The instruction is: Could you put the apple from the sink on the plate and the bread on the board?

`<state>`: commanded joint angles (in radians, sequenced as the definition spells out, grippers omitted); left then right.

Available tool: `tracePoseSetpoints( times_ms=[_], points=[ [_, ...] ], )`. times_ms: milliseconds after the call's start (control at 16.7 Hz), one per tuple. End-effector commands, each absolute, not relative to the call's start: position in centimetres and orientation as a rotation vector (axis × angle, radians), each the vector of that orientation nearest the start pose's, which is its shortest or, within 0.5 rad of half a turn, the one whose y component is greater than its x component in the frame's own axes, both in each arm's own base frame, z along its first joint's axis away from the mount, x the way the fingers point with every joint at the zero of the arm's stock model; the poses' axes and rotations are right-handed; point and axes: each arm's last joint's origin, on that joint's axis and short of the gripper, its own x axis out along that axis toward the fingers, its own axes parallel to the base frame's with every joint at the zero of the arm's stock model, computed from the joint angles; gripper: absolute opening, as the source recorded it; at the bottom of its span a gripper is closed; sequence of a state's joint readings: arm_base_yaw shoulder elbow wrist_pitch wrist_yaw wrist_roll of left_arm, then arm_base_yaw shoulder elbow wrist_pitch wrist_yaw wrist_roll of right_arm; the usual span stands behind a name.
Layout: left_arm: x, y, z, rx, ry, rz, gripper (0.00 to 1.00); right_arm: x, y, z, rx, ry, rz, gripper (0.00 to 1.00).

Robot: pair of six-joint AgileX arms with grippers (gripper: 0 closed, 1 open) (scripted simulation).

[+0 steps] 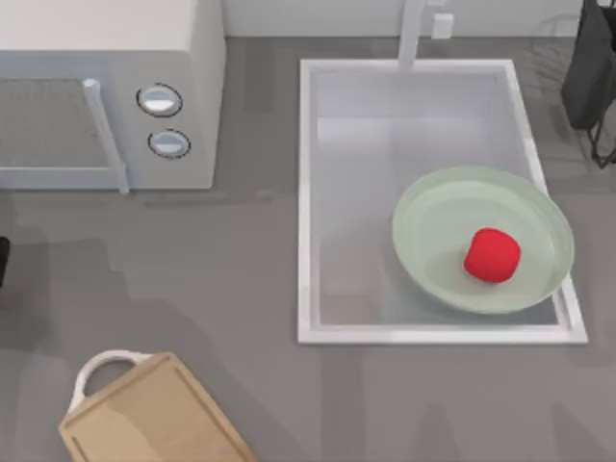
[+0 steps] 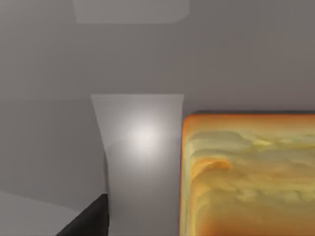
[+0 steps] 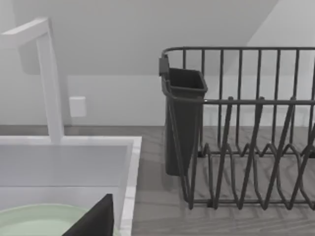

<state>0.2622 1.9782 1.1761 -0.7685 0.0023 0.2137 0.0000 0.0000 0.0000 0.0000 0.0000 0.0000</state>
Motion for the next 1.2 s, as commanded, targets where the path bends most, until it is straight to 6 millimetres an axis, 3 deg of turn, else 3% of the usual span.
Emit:
tracePoseSetpoints(
  times_ms=[780,1200],
  points=[
    [33.15,9.12,10.86,-0.044,1.570,0.042,0.02,10.57,-0.12,16.00,0.000,0.000,0.000,1.00],
    [33.15,9.12,10.86,-0.044,1.570,0.042,0.00,10.57,-0.12,16.00,0.000,0.000,0.000,1.00]
  ],
)
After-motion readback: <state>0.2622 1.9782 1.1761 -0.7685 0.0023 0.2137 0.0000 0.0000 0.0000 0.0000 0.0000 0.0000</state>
